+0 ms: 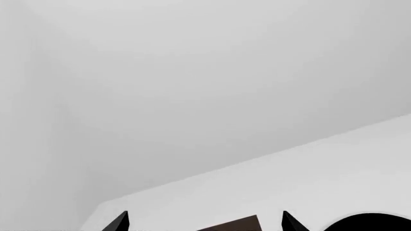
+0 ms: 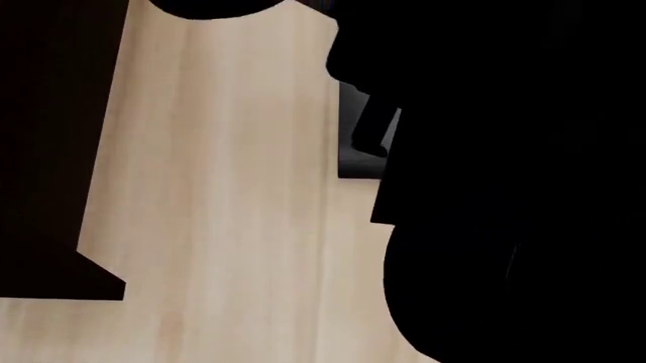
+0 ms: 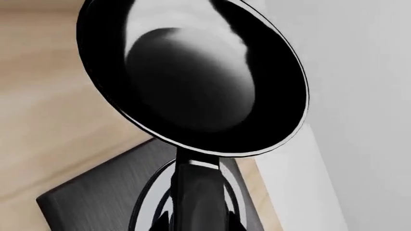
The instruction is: Put the frying pan under the cabinet shelf.
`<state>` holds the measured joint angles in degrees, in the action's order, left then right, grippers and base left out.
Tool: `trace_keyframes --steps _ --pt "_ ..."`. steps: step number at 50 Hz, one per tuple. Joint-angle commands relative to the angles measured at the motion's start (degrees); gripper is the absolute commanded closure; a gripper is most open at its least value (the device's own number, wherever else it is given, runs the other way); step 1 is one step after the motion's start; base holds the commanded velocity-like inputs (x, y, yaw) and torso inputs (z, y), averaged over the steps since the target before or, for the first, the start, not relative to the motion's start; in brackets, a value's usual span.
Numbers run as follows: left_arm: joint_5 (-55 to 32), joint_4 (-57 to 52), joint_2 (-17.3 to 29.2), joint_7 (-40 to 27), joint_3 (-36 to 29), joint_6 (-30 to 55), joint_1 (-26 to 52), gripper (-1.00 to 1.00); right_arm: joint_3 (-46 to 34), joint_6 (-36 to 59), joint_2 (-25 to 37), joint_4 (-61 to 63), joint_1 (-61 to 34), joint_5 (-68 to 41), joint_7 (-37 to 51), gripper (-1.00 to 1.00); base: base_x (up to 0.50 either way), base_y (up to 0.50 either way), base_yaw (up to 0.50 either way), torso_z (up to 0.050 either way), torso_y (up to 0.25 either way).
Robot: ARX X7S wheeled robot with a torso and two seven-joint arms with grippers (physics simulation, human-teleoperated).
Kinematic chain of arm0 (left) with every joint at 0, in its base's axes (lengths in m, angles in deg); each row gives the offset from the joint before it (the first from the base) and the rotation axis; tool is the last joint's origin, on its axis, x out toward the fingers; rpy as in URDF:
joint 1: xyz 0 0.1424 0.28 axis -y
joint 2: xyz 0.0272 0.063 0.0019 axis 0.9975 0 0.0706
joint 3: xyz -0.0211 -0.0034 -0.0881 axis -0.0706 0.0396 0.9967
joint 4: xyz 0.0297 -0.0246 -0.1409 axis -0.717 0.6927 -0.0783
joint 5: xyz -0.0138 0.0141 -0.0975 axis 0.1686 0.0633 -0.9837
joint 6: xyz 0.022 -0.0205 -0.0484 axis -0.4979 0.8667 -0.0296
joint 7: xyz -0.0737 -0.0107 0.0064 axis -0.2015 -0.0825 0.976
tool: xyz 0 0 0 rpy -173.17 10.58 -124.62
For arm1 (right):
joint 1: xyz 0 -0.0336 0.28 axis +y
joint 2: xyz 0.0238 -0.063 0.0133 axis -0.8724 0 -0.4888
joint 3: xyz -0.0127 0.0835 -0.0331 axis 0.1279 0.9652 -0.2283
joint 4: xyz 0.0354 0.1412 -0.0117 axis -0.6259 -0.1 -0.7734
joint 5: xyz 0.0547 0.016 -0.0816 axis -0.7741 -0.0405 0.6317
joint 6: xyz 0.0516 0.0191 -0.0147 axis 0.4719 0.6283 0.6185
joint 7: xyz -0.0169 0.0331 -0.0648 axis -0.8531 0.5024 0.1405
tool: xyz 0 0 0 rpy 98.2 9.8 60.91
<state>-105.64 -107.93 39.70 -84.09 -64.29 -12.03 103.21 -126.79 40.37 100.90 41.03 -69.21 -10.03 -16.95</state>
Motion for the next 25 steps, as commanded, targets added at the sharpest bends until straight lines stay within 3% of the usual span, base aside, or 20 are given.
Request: trace_keyframes --steps 1,25 --pt "-0.4 -0.2 0.6 -0.2 -0.2 -0.4 -0.2 -1.0 0.1 -2.2 -0.8 -0.9 0.6 4.5 1.5 1.0 0.0 0.0 0.0 0.0 0.0" --pt "0.1 -0.8 1.7 0.4 -0.7 -1.5 -1.3 -1.0 0.2 -5.6 -4.3 -6.2 4.0 3.2 3.2 1.0 0.0 0.0 0.0 0.0 0.002"
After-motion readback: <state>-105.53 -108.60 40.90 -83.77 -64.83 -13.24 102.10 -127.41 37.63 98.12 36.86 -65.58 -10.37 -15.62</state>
